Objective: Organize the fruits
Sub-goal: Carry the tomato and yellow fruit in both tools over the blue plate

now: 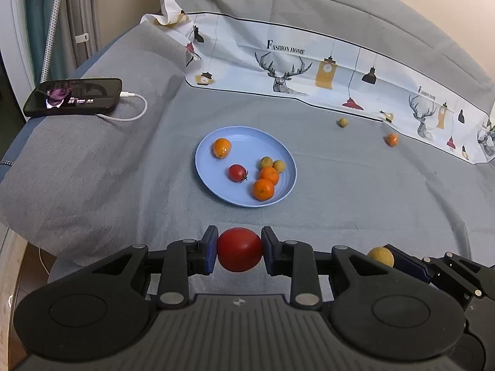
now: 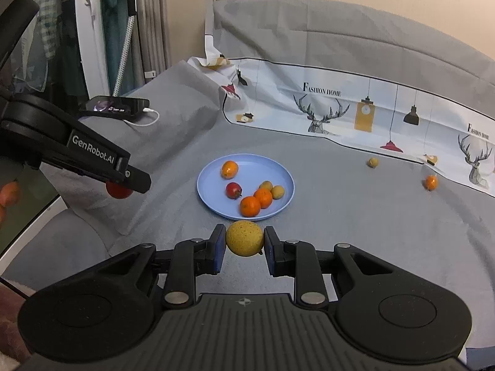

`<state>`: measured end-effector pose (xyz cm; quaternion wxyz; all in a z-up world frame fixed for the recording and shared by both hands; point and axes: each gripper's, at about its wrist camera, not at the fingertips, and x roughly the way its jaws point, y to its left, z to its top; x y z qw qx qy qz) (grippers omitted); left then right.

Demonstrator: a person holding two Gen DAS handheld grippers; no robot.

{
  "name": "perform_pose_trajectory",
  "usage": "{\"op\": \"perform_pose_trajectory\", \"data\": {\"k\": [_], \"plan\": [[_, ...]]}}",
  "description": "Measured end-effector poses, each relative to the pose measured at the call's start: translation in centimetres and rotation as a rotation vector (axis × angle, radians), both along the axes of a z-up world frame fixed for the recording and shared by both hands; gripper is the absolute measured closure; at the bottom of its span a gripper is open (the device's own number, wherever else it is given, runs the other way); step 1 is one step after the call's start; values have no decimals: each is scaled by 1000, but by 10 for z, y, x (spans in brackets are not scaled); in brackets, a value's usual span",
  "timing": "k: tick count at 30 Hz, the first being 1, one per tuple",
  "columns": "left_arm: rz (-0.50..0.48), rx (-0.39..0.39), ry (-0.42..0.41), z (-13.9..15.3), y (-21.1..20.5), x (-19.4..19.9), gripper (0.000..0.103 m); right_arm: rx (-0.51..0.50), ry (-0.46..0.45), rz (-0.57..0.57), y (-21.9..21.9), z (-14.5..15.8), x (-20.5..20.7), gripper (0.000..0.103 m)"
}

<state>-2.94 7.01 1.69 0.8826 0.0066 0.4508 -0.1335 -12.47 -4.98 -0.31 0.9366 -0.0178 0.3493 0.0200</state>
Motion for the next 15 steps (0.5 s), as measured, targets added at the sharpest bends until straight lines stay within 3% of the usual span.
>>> {"op": "perform_pose_trajectory", "data": {"k": [8,15], "plan": [[15,11,15,-9,-5,37,70,15,16,-14,-8,-9,31,75],[22,23,36,-25,-21,96,70,31,37,-22,-16,-26,87,75]]}}
